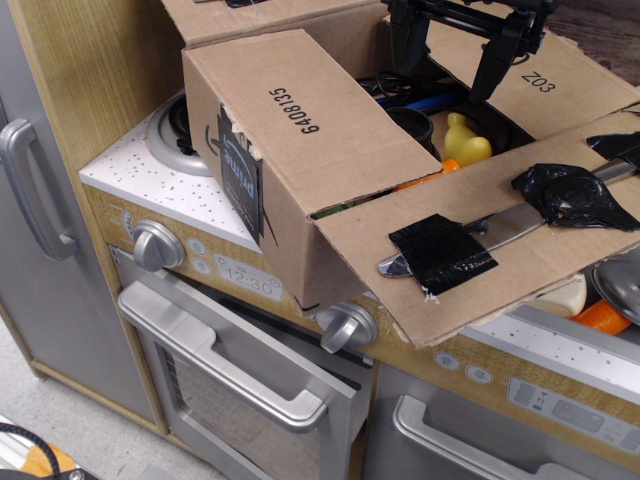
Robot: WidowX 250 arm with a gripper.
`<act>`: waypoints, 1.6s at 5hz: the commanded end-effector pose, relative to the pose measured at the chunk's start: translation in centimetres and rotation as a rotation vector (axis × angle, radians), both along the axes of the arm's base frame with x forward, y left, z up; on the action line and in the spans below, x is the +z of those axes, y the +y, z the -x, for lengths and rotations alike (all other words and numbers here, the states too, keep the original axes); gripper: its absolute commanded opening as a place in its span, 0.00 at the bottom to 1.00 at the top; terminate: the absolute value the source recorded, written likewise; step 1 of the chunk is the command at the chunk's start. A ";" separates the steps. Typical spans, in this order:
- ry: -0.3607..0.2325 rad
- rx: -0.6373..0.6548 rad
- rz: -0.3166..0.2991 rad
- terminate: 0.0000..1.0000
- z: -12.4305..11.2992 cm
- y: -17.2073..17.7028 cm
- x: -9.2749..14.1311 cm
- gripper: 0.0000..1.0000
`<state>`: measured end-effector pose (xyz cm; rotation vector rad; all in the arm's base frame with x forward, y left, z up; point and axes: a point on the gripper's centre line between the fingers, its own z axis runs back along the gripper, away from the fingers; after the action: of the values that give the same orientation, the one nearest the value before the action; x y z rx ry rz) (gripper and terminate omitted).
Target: Open large4fbox flaps
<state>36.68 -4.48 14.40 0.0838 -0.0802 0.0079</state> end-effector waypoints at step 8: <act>0.166 -0.080 0.075 0.00 -0.8 2.7 -4.2 1.00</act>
<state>37.12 -2.76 8.94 0.0095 0.1333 -0.1024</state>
